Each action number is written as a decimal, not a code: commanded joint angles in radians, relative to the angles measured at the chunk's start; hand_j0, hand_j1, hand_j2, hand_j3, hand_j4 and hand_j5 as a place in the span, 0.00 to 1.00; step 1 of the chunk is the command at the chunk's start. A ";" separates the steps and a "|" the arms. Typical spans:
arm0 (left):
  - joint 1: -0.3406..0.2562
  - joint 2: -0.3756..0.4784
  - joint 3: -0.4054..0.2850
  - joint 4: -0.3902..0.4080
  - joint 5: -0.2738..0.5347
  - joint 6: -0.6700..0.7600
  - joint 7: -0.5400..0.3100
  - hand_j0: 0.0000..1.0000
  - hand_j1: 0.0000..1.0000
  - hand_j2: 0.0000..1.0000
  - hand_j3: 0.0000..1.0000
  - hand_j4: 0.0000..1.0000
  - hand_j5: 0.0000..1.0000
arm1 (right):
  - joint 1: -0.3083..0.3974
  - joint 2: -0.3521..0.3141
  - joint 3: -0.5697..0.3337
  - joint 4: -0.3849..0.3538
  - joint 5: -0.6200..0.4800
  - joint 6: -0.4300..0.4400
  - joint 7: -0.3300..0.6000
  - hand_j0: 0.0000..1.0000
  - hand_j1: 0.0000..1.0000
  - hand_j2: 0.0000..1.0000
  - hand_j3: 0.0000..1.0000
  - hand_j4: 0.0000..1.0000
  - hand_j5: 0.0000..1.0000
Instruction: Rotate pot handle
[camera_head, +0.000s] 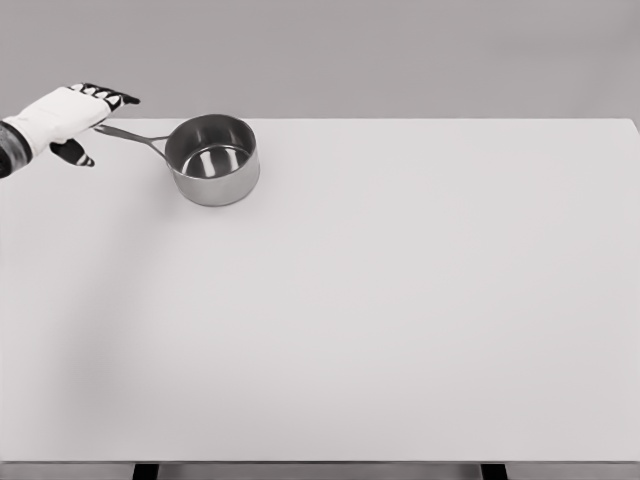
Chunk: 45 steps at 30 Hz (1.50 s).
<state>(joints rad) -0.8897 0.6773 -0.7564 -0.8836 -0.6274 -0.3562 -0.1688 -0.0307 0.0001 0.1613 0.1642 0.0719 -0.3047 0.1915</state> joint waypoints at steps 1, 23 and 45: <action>-0.005 -0.015 -0.023 0.041 0.009 -0.001 -0.001 1.00 1.00 1.00 1.00 1.00 1.00 | 0.000 0.000 0.000 0.000 0.000 -0.001 0.000 1.00 1.00 1.00 1.00 1.00 1.00; -0.104 -0.085 -0.144 0.199 0.008 -0.006 -0.003 1.00 1.00 1.00 1.00 1.00 1.00 | 0.000 0.000 0.000 0.000 0.000 -0.001 0.000 1.00 1.00 1.00 1.00 1.00 1.00; -0.098 0.015 -0.169 0.170 0.044 -0.161 0.003 1.00 1.00 1.00 1.00 1.00 1.00 | 0.000 0.000 0.000 0.000 0.000 -0.001 0.000 1.00 1.00 1.00 1.00 1.00 1.00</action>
<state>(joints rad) -0.9879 0.6812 -0.9266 -0.7105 -0.5892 -0.5152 -0.1663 -0.0307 0.0001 0.1612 0.1642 0.0719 -0.3050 0.1915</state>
